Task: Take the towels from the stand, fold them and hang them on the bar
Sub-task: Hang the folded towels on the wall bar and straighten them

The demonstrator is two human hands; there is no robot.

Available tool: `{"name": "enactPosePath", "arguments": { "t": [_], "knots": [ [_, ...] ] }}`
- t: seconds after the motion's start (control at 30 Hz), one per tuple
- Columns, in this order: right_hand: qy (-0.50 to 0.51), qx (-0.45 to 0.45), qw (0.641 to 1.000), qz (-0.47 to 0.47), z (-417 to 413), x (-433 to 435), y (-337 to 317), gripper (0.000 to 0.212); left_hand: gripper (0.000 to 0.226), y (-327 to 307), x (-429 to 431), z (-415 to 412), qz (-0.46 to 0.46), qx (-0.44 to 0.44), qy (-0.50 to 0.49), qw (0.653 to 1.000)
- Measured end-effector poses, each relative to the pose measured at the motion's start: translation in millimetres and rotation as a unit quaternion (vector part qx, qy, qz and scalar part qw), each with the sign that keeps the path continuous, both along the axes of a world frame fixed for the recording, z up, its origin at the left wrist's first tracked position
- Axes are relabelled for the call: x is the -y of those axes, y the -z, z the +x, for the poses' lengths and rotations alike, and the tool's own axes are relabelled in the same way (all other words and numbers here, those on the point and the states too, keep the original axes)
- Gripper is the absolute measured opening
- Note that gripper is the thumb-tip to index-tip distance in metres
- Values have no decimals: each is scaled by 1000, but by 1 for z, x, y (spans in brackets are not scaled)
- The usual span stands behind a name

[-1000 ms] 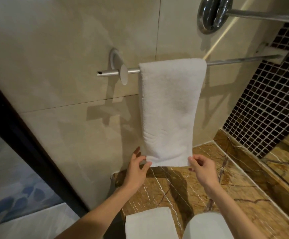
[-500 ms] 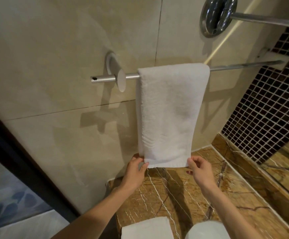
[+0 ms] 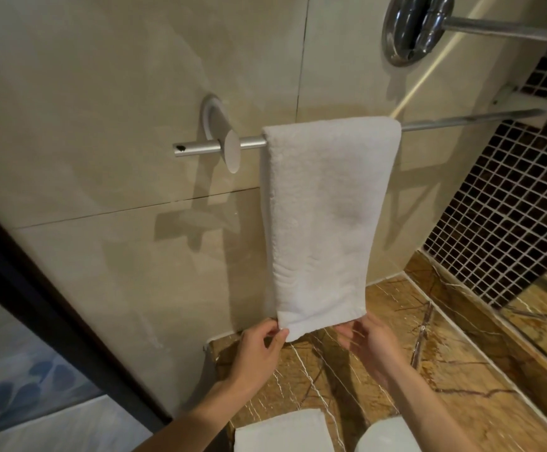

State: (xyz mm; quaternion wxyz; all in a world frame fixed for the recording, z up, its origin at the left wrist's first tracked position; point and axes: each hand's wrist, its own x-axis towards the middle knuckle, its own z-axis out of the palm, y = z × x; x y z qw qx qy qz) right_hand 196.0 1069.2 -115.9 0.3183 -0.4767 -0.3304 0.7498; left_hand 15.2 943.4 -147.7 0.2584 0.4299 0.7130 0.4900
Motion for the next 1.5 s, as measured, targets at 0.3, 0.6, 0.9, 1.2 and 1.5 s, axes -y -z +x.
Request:
{"name": "enactPosePath", "arguments": {
  "t": [0.3, 0.6, 0.9, 1.2, 1.5],
  "knots": [
    [-16, -238, 967, -88, -16, 14, 1, 46, 24, -4, 6, 6, -4, 12, 29, 999],
    [-19, -225, 962, -152, -34, 35, 5, 44, 25, -3, 11, 8, 2, 64, 32, 997],
    [-1, -290, 949, -128, -19, 35, 7, 45, 34, -5, 8, 4, 18, 75, 14, 997],
    [-82, 68, 984, 145, 9, 8, -23, 55, 32, -5, 6, 0, 17, 40, 25, 999],
    [-102, 183, 907, 364, -5, -23, -71, 9, 27, -7, 10, -4, -24, -20, 50, 998]
  ]
}}
